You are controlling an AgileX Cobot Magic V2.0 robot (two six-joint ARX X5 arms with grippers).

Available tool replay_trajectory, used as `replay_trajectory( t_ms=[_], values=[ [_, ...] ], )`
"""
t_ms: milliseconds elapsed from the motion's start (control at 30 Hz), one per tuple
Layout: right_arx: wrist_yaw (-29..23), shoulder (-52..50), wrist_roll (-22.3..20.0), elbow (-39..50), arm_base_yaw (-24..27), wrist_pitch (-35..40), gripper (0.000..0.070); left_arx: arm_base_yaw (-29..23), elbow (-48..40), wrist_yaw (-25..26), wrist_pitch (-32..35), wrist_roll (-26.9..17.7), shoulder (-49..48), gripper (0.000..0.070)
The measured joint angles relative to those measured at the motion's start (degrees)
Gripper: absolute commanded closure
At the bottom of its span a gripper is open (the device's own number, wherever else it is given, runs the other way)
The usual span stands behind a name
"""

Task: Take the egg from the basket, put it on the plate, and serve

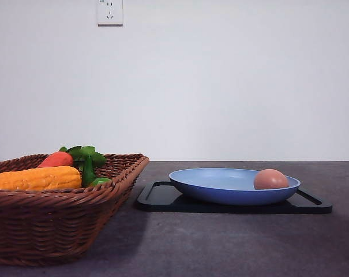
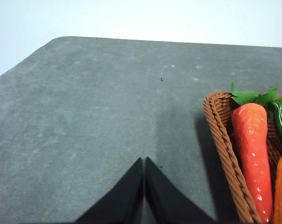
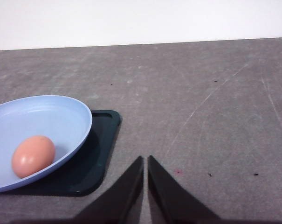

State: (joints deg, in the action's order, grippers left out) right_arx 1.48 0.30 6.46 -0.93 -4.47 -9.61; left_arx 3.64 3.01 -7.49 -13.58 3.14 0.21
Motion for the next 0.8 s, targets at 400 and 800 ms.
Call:
replay_trajectory(
  t_ms=[400,800],
  values=[
    [0.00,0.00,0.00,0.00,0.00,0.00,0.0700,0.00,0.00,-0.02,0.00,0.01,0.00,0.0700],
    [0.00,0.00,0.00,0.00,0.00,0.00,0.0700,0.00,0.00,-0.01,0.00,0.00,0.00,0.0700]
  ],
)
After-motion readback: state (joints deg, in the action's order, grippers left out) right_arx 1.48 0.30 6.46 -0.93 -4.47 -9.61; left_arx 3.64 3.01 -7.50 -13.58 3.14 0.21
